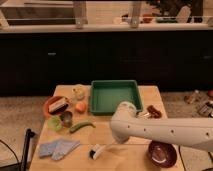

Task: Wipe table surface with brush

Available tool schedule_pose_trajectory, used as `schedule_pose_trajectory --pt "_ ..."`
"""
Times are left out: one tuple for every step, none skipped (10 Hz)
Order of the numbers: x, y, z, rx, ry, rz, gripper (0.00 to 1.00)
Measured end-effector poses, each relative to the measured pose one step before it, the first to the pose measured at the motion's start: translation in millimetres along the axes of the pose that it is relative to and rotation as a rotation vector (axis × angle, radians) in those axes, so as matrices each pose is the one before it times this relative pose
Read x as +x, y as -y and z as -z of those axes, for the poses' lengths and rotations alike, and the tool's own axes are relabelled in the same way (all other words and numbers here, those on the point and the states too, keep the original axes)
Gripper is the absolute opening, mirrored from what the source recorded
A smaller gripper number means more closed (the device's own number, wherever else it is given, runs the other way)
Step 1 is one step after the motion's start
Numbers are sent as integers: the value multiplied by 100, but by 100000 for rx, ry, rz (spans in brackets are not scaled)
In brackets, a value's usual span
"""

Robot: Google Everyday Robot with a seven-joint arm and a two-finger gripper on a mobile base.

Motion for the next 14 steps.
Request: schedule_pose_trajectory --pt "701 -249 -392 -1471 -1315 -1459 0" --pt "1066 -52 -421 -1172 -1998 -2018 0" --pt "1143 53 -358 -735 -1389 -2797 0" --pt "579 265 -134 -90 -868 -1448 0" --pt "726 649 -142 -164 -705 -2446 0" --pt "712 756 -192 34 -374 -1996 0" --pt "298 671 -268 -35 331 -1037 0" --pt "-116 556 -359 -137 634 -17 0" --pt "-755 592 -459 -241 1114 780 0" --pt "-688 260 -204 -44 731 1019 0" --pt "-1096 480 -156 622 986 1716 0" --pt "-1047 330 -29 421 1042 1702 0" --pt "-1620 113 103 602 2038 3007 0" --pt "-778 -131 125 548 1202 2346 0"
